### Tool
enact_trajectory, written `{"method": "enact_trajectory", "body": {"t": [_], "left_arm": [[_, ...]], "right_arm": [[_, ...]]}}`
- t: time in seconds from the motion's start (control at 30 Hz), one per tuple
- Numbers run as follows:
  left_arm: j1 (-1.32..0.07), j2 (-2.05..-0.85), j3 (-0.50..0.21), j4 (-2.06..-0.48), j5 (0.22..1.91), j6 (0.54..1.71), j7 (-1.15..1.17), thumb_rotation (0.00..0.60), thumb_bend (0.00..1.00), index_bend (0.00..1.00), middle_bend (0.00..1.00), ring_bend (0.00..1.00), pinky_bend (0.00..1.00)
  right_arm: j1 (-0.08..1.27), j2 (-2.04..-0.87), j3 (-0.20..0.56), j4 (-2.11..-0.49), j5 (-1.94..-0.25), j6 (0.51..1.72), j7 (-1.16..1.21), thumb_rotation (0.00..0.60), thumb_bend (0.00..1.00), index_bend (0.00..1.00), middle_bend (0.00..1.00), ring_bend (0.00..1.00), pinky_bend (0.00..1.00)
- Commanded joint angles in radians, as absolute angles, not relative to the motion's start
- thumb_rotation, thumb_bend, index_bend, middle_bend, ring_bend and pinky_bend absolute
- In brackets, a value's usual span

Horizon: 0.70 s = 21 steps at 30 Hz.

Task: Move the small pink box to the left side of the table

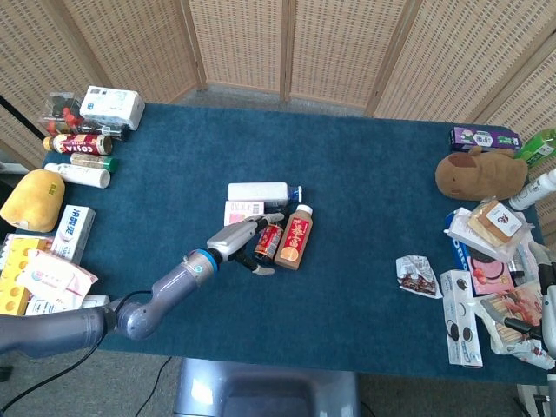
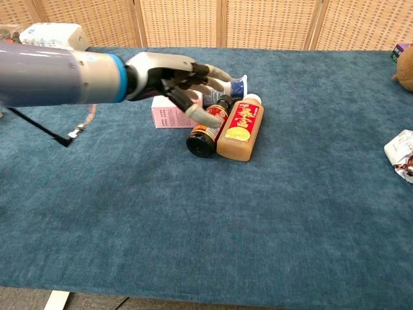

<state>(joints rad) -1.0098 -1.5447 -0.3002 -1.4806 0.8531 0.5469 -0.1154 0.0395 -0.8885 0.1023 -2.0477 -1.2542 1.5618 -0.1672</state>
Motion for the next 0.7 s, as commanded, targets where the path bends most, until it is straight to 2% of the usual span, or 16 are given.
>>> {"method": "enact_trajectory", "body": {"t": [0.03, 0.2, 0.33, 0.7], "left_arm": [[-1.036, -1.586, -0.308, -1.436, 0.840, 0.536, -0.130, 0.522, 0.21, 0.00, 0.07, 0.00, 0.00], [-1.057, -1.616, -0.292, -1.374, 0.824, 0.517, -0.130, 0.521, 0.21, 0.00, 0.06, 0.00, 0.00], [-1.041, -1.596, -0.275, -1.378, 0.827, 0.517, -0.138, 0.522, 0.21, 0.00, 0.06, 0.00, 0.00], [-0.883, -1.382, -0.190, -1.549, 0.897, 0.562, -0.186, 0.523, 0.21, 0.00, 0.06, 0.00, 0.00]], "right_arm": [[0.037, -0.888, 0.101, -2.048, -1.254, 1.559, -0.165, 0.403, 0.00, 0.00, 0.00, 0.00, 0.00], [0.029, -0.881, 0.100, -2.053, -1.263, 1.556, -0.150, 0.405, 0.00, 0.00, 0.00, 0.00, 0.00], [0.022, -0.878, 0.100, -2.062, -1.276, 1.565, -0.151, 0.404, 0.00, 0.00, 0.00, 0.00, 0.00], [0.020, -0.880, 0.102, -2.089, -1.305, 1.565, -0.163, 0.403, 0.00, 0.00, 0.00, 0.00, 0.00]]}}
